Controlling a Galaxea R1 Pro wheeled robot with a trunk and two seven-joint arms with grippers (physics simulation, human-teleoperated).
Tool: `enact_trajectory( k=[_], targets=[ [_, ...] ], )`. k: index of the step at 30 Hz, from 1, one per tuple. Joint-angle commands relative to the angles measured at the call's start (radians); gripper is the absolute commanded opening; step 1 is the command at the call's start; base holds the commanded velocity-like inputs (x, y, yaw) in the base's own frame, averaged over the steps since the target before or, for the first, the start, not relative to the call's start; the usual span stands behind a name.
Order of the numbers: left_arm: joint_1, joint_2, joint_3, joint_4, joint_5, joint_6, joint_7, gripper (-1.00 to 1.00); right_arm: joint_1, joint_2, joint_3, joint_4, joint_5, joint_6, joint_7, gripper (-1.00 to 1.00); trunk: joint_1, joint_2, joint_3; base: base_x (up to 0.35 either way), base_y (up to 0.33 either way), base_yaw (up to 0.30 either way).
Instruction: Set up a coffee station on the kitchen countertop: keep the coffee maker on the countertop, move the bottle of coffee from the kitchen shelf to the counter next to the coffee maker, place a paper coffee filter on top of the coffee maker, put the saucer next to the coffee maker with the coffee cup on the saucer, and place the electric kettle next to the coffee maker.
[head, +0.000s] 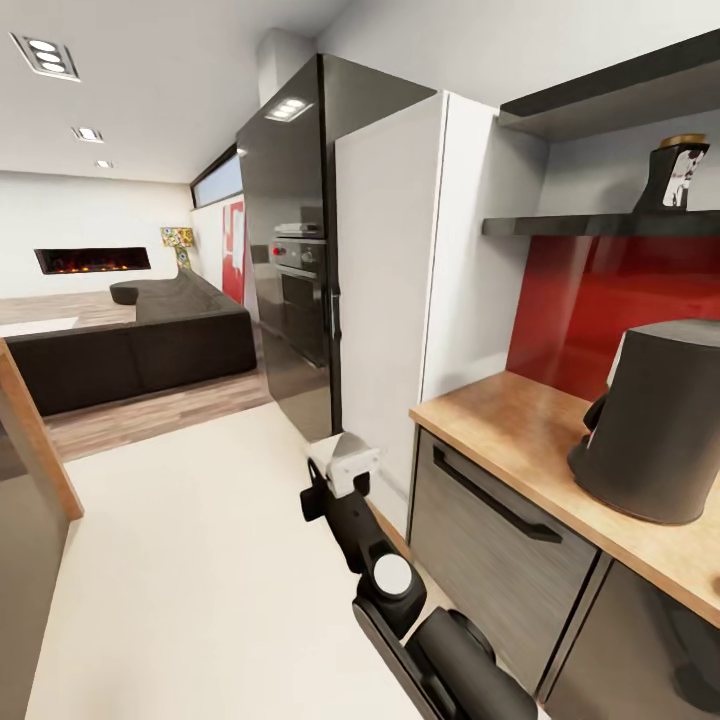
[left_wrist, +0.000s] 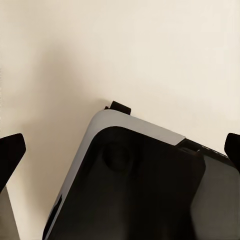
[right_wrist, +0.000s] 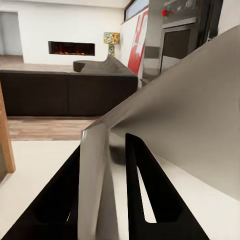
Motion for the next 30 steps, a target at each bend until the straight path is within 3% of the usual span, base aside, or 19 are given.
enact_trajectory(
  k=[1, 6, 8, 10, 18, 19, 20, 23, 30],
  targets=[
    [0.001, 0.000, 0.000, -0.002, 0.007, -0.001, 0.000, 1.00, -0.001, 0.000, 0.003, -0.005, -0.012, 0.003, -0.009, -1.00, 0.000, -0.001, -0.001, 0.000, 0.000, 0.000],
    [0.001, 0.000, 0.000, -0.002, 0.007, -0.001, 0.000, 1.00, -0.002, 0.002, 0.003, -0.027, -0.012, 0.015, -0.011, -1.00, 0.000, -0.001, -0.001, 0.000, 0.000, 0.000],
    [0.001, -0.001, 0.000, -0.002, 0.007, 0.000, 0.000, 1.00, -0.006, 0.006, 0.002, -0.060, -0.012, 0.107, -0.010, -1.00, 0.000, -0.001, -0.001, 0.000, 0.000, 0.000],
    [0.001, -0.001, 0.000, -0.002, 0.007, 0.000, 0.000, 1.00, -0.010, 0.008, 0.001, -0.071, -0.012, 0.143, -0.010, -1.00, 0.000, -0.001, -0.001, 0.000, 0.000, 0.000],
    [0.001, -0.001, 0.000, -0.002, 0.007, 0.000, -0.001, 1.00, -0.015, 0.012, -0.001, -0.081, -0.012, 0.184, -0.011, -1.00, 0.000, -0.001, -0.001, 0.000, 0.000, 0.000],
    [0.001, -0.001, -0.001, -0.002, 0.007, 0.001, -0.002, 1.00, -0.097, 0.018, -0.002, -0.082, -0.024, 0.222, -0.015, -1.00, 0.000, -0.001, -0.001, 0.000, 0.000, 0.000],
    [0.001, -0.001, -0.002, -0.002, 0.007, 0.001, -0.004, 1.00, -0.252, 0.022, -0.005, -0.082, -0.110, 0.404, -0.017, -1.00, 0.000, -0.001, -0.001, 0.000, 0.000, 0.000],
    [0.001, -0.001, -0.002, -0.002, 0.007, 0.001, -0.004, 1.00, -0.324, 0.022, -0.012, -0.082, -0.142, 0.469, -0.019, -1.00, 0.000, -0.001, -0.001, 0.000, 0.000, 0.000],
    [0.001, -0.001, -0.002, -0.002, 0.007, 0.001, -0.004, 1.00, -0.446, 0.028, -0.053, -0.082, -0.163, 0.602, -0.021, -1.00, 0.000, -0.001, -0.001, 0.000, 0.000, 0.000]
  ],
)
